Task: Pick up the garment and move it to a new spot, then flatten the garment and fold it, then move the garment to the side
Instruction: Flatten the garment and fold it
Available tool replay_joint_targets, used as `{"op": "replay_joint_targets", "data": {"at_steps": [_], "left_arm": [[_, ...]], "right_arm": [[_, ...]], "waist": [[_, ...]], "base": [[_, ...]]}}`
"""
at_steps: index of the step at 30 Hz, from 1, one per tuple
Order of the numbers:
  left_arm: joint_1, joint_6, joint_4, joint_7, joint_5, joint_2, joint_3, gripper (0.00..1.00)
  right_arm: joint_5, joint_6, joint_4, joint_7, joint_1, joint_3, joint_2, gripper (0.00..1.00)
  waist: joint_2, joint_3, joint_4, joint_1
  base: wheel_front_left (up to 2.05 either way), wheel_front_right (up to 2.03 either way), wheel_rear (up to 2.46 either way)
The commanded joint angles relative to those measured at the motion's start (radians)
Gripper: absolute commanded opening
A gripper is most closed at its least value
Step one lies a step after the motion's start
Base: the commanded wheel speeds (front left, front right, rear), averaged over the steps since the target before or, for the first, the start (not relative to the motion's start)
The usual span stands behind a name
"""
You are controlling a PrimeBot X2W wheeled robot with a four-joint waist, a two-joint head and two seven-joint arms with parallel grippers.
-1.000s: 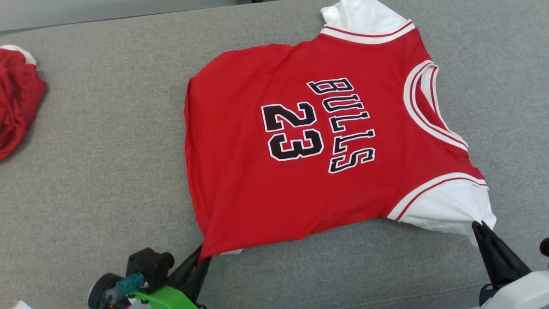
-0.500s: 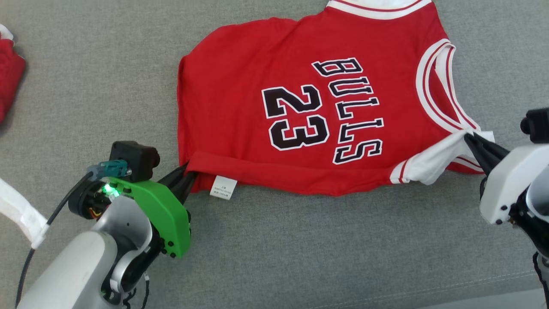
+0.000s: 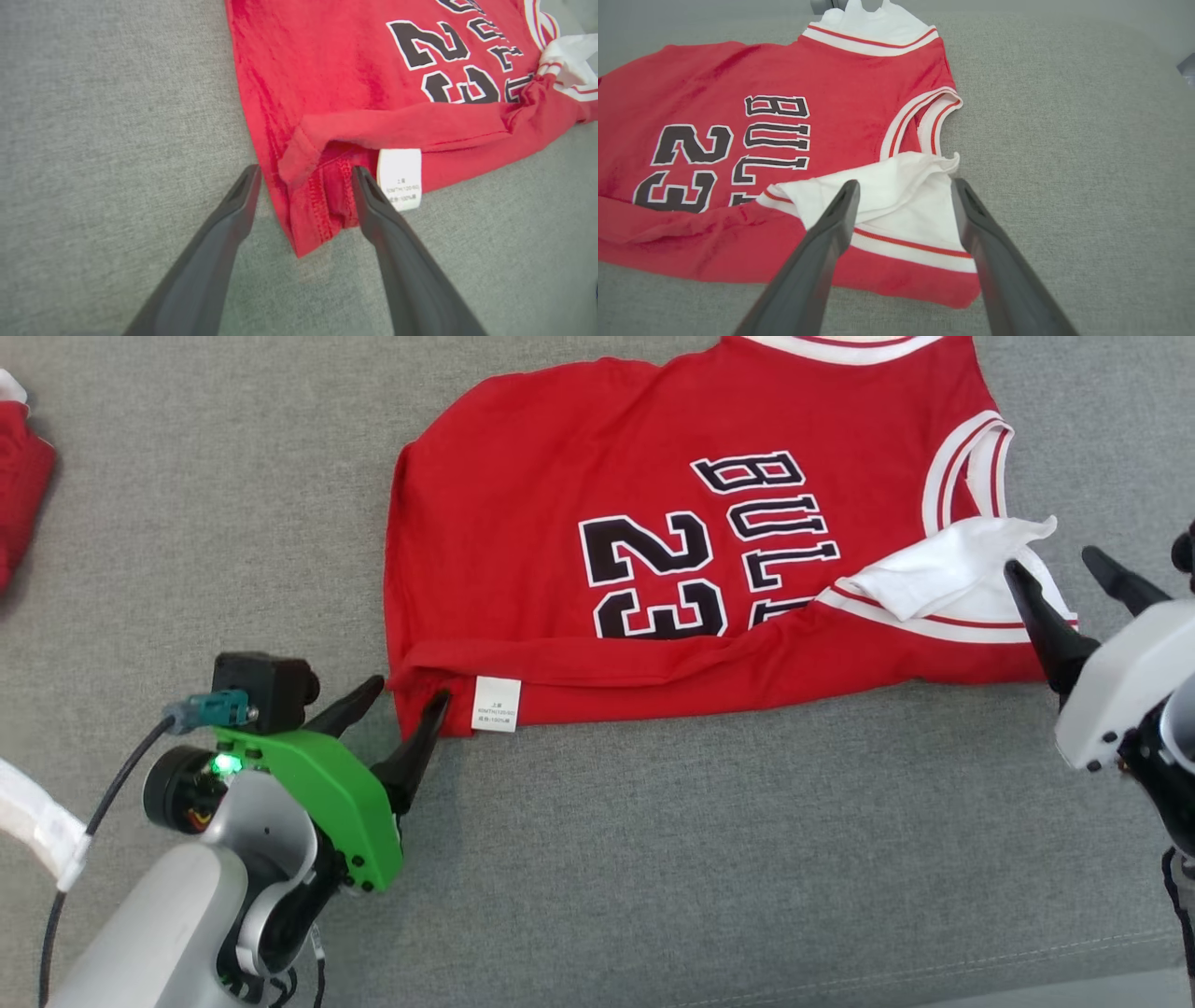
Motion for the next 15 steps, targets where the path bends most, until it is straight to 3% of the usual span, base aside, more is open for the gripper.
{"op": "replay_joint_targets", "data": {"at_steps": [1,6,15], "left_arm": [[0.027,0.012,-0.017,-0.014,0.0,0.017,0.01,1.0],[0.075,0.032,-0.038,-0.026,-0.021,0.013,0.024,1.0],[0.036,0.028,0.03,0.003,-0.018,-0.01,-0.009,1.0]], "right_arm": [[0.002,-0.001,-0.016,-0.003,0.042,-0.013,0.003,1.0],[-0.022,-0.001,-0.008,-0.008,0.124,-0.054,-0.021,1.0],[-0.071,-0.001,0.082,0.033,0.101,-0.059,-0.005,1.0]], "waist": [[-0.0001,-0.011,-0.004,0.0],[-0.0001,0.016,-0.007,0.0],[-0.0001,0.053,-0.002,0.0]], "base": [[0.0,0.0,0.0],[0.0,0.0,0.0],[0.0,0.0,0.0]]}}
